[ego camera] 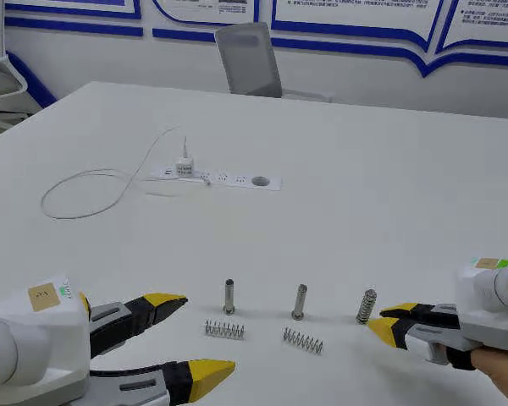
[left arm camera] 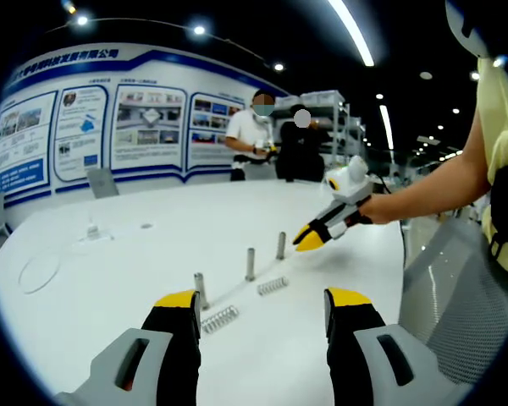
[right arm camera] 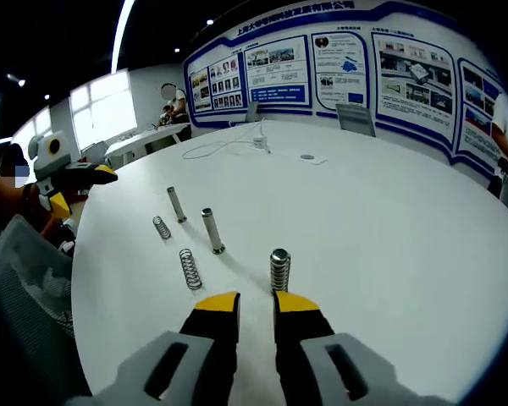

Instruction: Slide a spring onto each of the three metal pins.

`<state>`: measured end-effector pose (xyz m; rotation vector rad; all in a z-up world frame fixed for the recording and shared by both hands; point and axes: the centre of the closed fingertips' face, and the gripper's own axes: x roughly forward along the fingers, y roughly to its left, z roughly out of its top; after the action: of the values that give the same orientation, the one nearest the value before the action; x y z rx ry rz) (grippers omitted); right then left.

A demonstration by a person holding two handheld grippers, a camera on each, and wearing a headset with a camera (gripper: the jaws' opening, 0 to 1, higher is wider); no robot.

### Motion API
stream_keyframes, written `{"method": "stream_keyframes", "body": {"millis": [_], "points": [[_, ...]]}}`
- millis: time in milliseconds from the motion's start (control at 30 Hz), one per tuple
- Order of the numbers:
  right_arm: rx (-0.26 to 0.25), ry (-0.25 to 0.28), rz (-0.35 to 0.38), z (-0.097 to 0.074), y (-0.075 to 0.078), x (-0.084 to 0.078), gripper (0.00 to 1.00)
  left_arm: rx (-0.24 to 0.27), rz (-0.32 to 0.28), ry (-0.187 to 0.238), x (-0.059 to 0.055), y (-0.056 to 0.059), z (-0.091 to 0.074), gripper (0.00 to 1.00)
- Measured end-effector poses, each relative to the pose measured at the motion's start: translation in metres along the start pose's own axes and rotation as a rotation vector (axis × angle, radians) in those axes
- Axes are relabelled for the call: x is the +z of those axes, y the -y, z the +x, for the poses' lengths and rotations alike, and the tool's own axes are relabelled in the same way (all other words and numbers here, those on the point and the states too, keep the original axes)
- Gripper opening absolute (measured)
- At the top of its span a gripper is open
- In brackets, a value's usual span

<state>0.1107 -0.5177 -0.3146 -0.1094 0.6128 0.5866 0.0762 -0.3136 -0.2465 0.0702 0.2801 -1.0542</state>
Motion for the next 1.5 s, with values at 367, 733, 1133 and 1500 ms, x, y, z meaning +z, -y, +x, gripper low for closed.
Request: {"method": "stream_keyframes", "body": {"millis": [367, 733, 1133, 1500], "points": [[0.108, -0.011, -0.099, 0.014, -0.050, 0.019, 0.17, -0.010, 0.006, 0.001, 0.001, 0.005, -0.001, 0.60], [0.190, -0.116, -0.228, 0.049, -0.076, 0.028, 0.17, -0.007, 0.008, 0.003, 0.002, 0.007, -0.003, 0.60], [0.221, -0.243, -0.316, 0.078, -0.082, 0.015, 0.17, -0.003, 0.000, -0.004, -0.001, 0.007, -0.003, 0.60], [0.232, -0.299, -0.349, 0.089, -0.081, 0.011, 0.15, 0.002, -0.008, -0.004, -0.004, 0.004, -0.004, 0.60]]}}
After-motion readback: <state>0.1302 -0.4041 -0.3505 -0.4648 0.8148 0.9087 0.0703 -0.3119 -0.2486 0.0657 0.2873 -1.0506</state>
